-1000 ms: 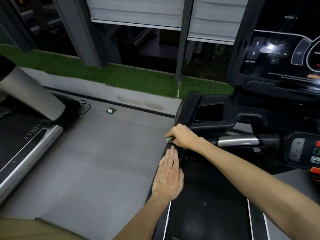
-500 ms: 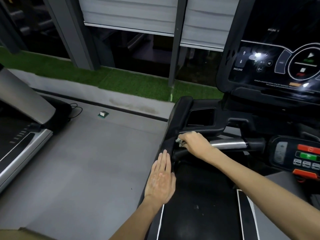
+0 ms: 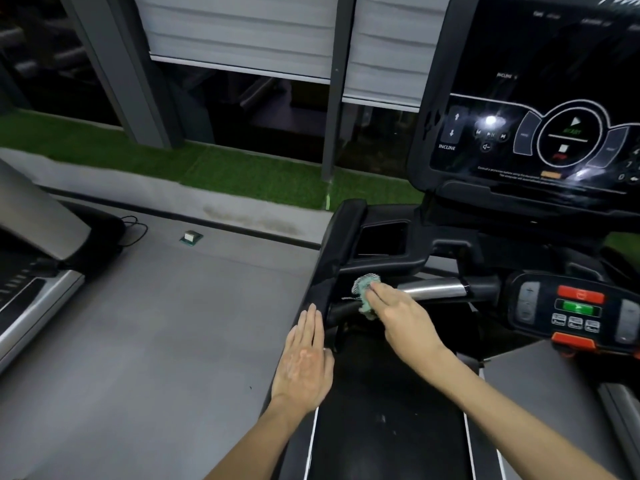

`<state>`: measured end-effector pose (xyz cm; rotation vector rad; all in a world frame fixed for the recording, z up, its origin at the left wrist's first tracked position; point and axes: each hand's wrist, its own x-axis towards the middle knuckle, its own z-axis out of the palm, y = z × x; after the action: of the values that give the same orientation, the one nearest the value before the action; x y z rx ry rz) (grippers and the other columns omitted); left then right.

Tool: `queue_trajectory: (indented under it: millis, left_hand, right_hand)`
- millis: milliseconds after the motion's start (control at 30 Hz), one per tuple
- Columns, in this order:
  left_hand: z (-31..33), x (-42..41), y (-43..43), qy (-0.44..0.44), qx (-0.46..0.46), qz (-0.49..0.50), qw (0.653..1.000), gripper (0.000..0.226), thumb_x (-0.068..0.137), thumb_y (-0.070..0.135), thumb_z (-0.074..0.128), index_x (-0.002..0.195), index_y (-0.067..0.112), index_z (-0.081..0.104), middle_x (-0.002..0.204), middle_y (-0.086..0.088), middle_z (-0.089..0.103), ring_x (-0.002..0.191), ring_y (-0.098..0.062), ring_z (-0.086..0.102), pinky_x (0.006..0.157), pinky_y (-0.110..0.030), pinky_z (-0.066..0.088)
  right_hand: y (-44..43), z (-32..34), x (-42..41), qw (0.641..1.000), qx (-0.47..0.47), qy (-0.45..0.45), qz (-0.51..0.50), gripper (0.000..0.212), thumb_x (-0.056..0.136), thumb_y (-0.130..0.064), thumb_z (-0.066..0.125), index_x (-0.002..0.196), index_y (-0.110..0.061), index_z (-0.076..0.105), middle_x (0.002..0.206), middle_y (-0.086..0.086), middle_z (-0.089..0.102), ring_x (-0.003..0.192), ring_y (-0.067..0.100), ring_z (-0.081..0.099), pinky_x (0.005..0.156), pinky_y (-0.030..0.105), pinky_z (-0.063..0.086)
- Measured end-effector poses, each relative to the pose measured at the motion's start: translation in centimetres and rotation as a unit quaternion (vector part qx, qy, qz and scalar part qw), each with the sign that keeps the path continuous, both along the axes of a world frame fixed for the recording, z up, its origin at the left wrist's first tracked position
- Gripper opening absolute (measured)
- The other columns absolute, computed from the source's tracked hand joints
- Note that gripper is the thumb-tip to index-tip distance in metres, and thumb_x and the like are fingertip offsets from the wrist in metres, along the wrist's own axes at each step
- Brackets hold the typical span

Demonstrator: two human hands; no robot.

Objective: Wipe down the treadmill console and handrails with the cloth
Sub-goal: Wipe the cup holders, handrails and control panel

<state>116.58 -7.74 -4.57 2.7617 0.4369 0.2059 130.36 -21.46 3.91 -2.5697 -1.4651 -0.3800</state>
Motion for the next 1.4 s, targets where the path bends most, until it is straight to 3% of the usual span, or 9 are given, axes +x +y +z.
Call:
queue_trajectory:
  millis: [133,267,333,400,467,600,900,1200,1400]
  left_hand:
    - [-0.4,0.1,0.4,0.004,0.007,0.007,1.0,0.07,0.092,0.038,0.008,0.153,0.004,0.002,0.162,-0.011,0.0,0.15,-0.021,0.001,0.122,-0.034,0.009]
    - [-0.2,0.0,0.1,0.009,-0.005,0.012,1.0,0.07,0.094,0.043,0.007,0.154,0.006,0.004,0.162,-0.009,0.001,0.15,-0.02,0.002,0.122,-0.032,0.006]
    - [0.7,0.1,0.1,-0.009,-0.031,0.024,0.999,0.067,0.097,0.044,0.02,0.153,0.007,0.015,0.161,-0.009,0.016,0.149,-0.022,0.017,0.121,-0.03,0.011]
    - [2.2,1.0,0.2,-0.055,-0.052,0.011,0.997,0.067,0.096,0.039,0.046,0.152,0.009,0.025,0.154,-0.008,0.033,0.141,-0.02,0.033,0.117,-0.028,0.02]
    - [3.8,2.9,-0.1,-0.077,-0.079,-0.047,0.993,0.076,0.094,0.029,0.059,0.154,0.012,0.015,0.158,-0.007,0.024,0.144,-0.016,0.025,0.119,-0.026,0.019]
    - [4.9,6.0,-0.4,-0.027,-0.146,-0.11,0.983,0.071,0.1,0.024,0.051,0.154,0.011,0.006,0.162,-0.008,0.014,0.148,-0.014,0.015,0.117,-0.019,0.011]
    - [2.4,7.7,-1.5,-0.004,-0.129,0.008,0.992,0.062,0.098,0.011,0.053,0.152,0.01,0.022,0.159,-0.014,0.016,0.144,-0.027,0.028,0.116,-0.033,0.03]
    - [9.8,17.4,-12.8,-0.164,-0.04,-0.235,0.957,0.066,0.077,-0.021,0.049,0.141,-0.009,0.038,0.14,-0.025,0.044,0.134,-0.034,0.038,0.117,-0.036,0.025]
    - [7.7,15.7,-9.2,-0.154,0.036,-0.201,0.967,0.069,0.07,-0.009,0.067,0.136,0.002,0.05,0.13,-0.018,0.056,0.119,-0.034,0.055,0.108,-0.041,0.04]
  right_hand:
    - [2.0,-1.3,-0.7,0.999,-0.032,0.023,-0.001,0.05,0.065,0.004,0.052,0.114,0.001,0.065,0.117,0.015,0.063,0.111,0.032,0.059,0.095,0.043,0.05]
    - [4.1,-1.8,-1.1,0.988,-0.083,0.083,0.097,0.051,0.056,0.01,0.073,0.104,-0.004,0.069,0.107,0.01,0.067,0.103,0.029,0.064,0.092,0.039,0.05]
    - [3.8,-0.6,-1.0,0.987,-0.088,0.098,0.097,0.059,0.051,0.012,0.076,0.107,-0.006,0.069,0.109,0.007,0.067,0.096,0.024,0.065,0.085,0.031,0.051]
    - [3.3,-0.1,-0.8,0.986,-0.109,0.089,0.089,0.067,0.067,0.009,0.07,0.13,-0.007,0.056,0.132,0.006,0.056,0.117,0.021,0.055,0.103,0.032,0.04]
    - [2.9,-0.5,-0.5,0.986,-0.148,0.056,0.056,0.068,0.079,0.001,0.063,0.143,-0.005,0.04,0.146,0.008,0.043,0.133,0.021,0.041,0.114,0.036,0.025]
    - [1.2,-0.7,0.4,0.984,-0.177,-0.002,0.01,0.071,0.065,-0.02,0.082,0.128,-0.003,0.057,0.127,0.011,0.061,0.12,0.024,0.054,0.105,0.036,0.041]
    - [-19.3,7.2,7.3,0.954,0.094,-0.023,-0.285,0.044,0.09,-0.019,0.045,0.125,0.007,0.055,0.135,0.024,0.052,0.128,0.038,0.046,0.107,0.05,0.034]
    - [-23.9,5.8,8.8,0.945,0.065,0.068,-0.314,0.052,0.102,-0.024,0.038,0.147,0.0,0.031,0.154,0.016,0.03,0.145,0.028,0.022,0.119,0.041,0.014]
    - [-26.2,5.8,9.5,0.954,0.045,0.064,-0.289,0.049,0.102,-0.025,0.031,0.15,-0.012,0.029,0.155,0.017,0.026,0.146,0.03,0.019,0.118,0.044,0.013]
